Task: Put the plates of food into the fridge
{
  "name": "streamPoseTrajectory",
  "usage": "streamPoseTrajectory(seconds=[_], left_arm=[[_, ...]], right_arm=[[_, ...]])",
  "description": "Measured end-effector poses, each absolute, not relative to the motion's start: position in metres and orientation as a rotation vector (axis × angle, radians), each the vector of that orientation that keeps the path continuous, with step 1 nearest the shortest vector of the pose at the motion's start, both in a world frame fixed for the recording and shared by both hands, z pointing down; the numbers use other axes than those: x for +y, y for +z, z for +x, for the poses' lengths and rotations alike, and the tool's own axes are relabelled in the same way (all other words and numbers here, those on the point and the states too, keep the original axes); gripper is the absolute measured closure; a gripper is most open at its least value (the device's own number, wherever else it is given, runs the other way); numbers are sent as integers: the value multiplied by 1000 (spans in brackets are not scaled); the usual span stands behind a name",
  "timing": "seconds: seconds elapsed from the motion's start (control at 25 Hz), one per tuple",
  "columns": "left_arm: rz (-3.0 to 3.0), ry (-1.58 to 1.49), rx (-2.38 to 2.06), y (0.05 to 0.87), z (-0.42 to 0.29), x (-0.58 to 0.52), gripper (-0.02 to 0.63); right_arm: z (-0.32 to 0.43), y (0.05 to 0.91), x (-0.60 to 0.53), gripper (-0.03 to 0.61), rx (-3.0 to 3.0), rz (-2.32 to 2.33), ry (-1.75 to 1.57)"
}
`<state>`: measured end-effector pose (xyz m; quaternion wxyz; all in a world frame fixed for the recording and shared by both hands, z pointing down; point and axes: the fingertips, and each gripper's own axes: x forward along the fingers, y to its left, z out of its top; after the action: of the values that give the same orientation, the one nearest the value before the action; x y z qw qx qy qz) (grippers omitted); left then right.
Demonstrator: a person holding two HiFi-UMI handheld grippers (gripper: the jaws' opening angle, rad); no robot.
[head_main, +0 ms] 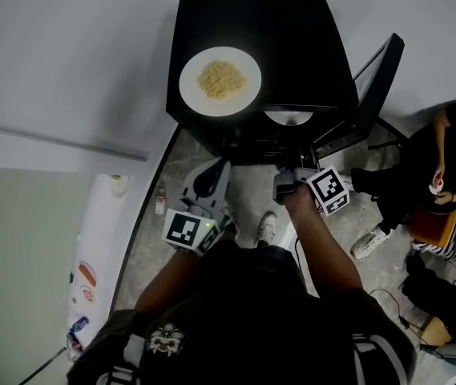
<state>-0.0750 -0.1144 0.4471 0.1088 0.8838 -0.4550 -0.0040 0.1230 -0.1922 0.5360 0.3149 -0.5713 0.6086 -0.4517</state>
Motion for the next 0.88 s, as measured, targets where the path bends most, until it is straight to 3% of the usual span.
streamPoseTrajectory(seconds=[0.56, 0.88], left_arm=[[2598, -90, -1370, 431, -65, -112, 591], [2685, -59, -1434, 412, -59, -105, 591]], right_arm=[[80, 410, -129, 545, 2374, -1578, -330], [58, 373, -107, 554, 2539, -1586, 12]])
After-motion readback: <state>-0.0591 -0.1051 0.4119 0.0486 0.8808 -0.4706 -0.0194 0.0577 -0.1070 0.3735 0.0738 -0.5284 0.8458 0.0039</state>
